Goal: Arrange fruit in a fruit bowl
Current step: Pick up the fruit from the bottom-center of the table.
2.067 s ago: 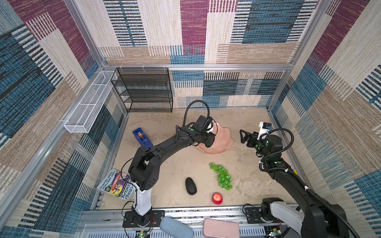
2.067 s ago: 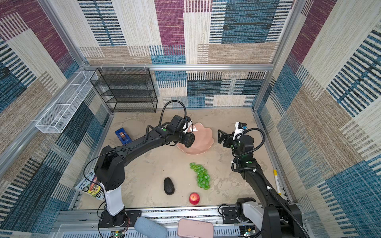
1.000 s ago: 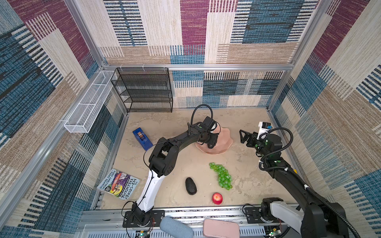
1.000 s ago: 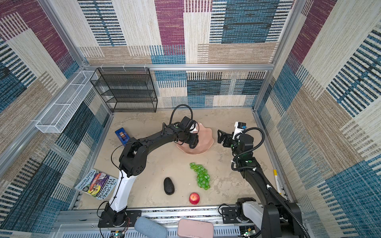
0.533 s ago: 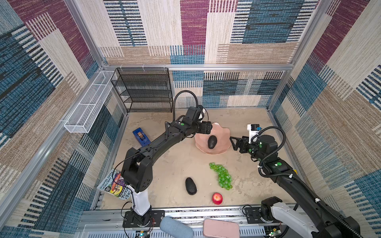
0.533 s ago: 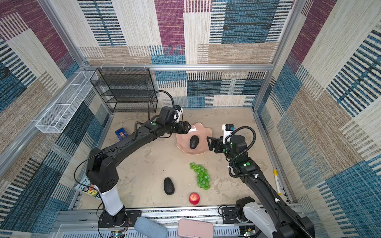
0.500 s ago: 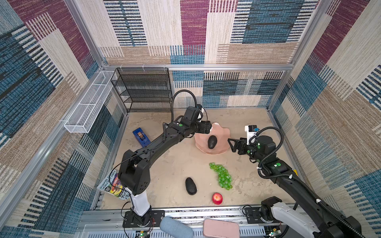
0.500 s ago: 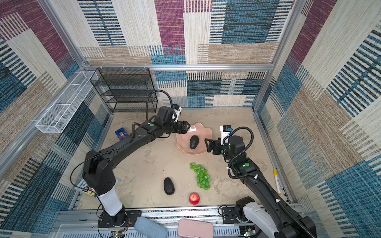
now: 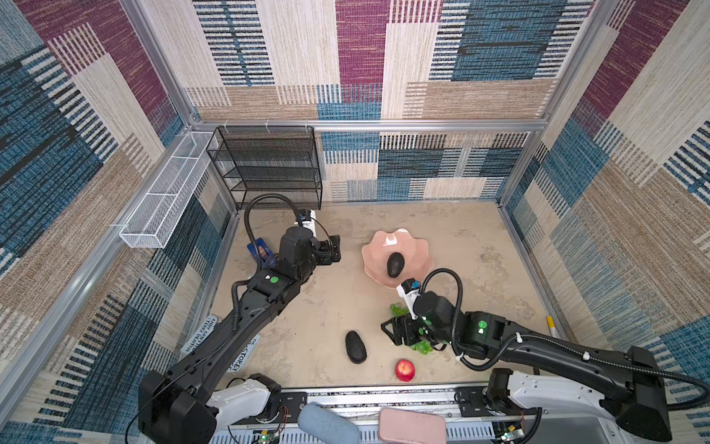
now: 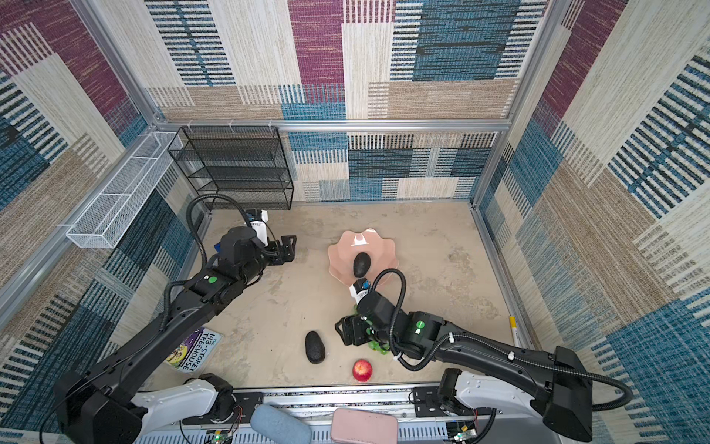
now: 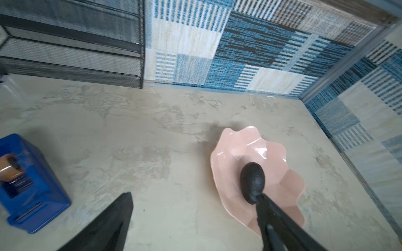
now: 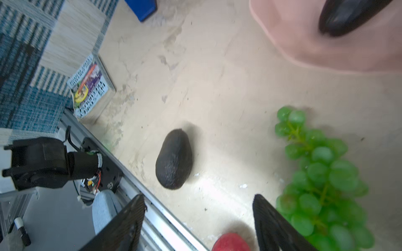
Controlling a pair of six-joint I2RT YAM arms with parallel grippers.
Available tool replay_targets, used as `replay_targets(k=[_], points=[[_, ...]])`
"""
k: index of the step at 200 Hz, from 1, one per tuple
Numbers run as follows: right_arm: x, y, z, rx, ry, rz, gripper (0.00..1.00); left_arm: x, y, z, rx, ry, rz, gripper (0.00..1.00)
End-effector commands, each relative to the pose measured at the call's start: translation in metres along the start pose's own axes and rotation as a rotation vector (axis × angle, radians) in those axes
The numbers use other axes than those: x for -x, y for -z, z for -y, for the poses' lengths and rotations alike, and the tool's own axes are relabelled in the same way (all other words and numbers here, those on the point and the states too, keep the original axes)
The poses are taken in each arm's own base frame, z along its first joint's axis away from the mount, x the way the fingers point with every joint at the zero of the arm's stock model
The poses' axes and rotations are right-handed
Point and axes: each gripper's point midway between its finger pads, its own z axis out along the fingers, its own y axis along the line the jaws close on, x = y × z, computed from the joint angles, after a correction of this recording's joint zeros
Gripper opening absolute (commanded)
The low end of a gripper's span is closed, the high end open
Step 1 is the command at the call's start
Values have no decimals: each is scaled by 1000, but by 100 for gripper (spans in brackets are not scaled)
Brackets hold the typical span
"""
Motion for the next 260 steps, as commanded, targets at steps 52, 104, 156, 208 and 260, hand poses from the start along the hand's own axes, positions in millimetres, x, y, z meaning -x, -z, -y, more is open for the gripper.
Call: replay_targets(k=[52, 104, 156, 208, 260], points=[[-80, -5, 14, -159, -107, -217, 76, -7, 15, -35, 76, 43, 36, 93], [-104, -20, 18, -145, -156, -264, 76, -19, 12, -45, 91, 59, 11, 94], [-107, -34, 27, -186, -143, -246, 73, -20, 15, -49, 95, 69, 12, 94], [-99, -33, 32, -221, -112, -209, 53, -22, 17, -54, 102, 83, 16, 95], [-16, -2, 33, -297, -66, 41, 47, -31, 14, -56, 96, 105, -8, 95]])
